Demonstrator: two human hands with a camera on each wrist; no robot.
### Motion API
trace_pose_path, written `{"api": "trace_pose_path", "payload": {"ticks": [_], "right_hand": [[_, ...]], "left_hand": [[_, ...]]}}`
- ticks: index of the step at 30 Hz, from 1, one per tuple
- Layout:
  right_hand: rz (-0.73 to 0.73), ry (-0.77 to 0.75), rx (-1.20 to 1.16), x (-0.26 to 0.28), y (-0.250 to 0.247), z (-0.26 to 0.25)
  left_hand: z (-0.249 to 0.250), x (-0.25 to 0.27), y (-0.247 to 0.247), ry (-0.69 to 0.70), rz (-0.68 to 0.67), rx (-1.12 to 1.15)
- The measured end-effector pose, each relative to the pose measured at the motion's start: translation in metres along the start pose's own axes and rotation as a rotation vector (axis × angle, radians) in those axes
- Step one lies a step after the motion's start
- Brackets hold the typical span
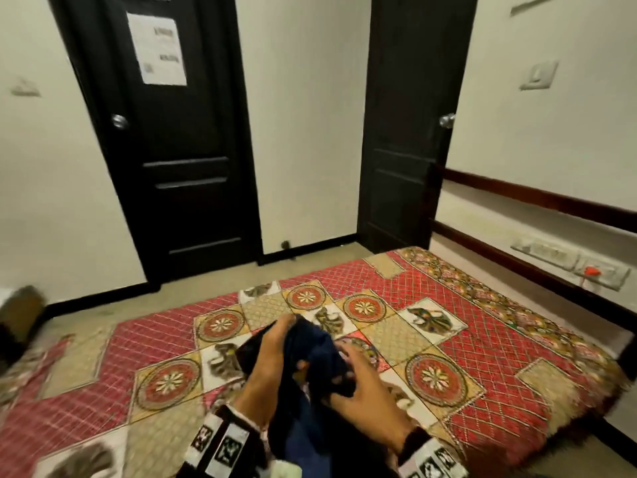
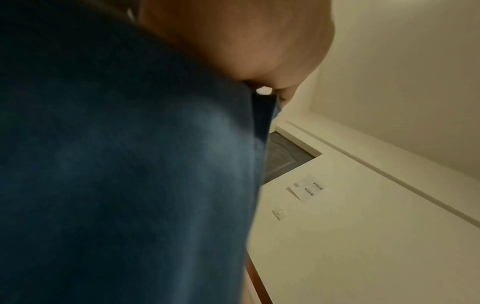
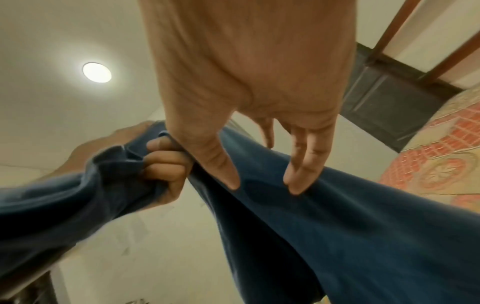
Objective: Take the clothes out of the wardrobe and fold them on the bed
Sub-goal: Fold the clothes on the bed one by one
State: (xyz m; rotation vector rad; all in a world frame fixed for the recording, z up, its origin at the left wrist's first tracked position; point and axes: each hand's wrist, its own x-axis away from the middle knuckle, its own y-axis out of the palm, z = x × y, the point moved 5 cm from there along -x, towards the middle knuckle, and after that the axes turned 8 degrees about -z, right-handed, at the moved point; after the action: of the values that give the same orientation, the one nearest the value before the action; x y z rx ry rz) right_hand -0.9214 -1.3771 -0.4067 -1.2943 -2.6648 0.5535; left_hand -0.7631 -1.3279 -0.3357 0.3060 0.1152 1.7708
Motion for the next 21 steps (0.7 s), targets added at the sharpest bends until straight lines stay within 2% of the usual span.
{"api": "trace_pose_path", "payload": {"ticks": [3,6,8,11,15,19,21], "right_hand": [[0.075,-0.079,0.098,-0.009,0.026,-0.06],[0.0,-0.223,0.216,-0.018,0.054,-0.11],[-0.046,-0.275,0.25,-0.019,0.081,-0.135],[-0.054,-0.274,0.1,-0.021,0.113,-0.152],[-0.085,-0.228,-0.058,-0.02,0.143,-0.169],[-0.136,-0.263,-0.169,-0.015,0.159,-0.194],[-0.163,-0.269,-0.213,-0.013,0.158,-0.208]], "left_hand": [[0.042,0.04,-0.016,0.019,-0.131,-0.203],[0.064,0.065,-0.049,0.023,-0.166,-0.493],[0.078,0.079,-0.08,0.071,-0.083,-0.62],[0.093,0.097,-0.122,0.104,0.066,-0.785],[0.11,0.126,-0.149,0.151,0.288,-0.973],[0.131,0.15,-0.15,0.331,0.358,-1.063],[0.143,0.157,-0.153,0.447,0.371,-1.032]]}}
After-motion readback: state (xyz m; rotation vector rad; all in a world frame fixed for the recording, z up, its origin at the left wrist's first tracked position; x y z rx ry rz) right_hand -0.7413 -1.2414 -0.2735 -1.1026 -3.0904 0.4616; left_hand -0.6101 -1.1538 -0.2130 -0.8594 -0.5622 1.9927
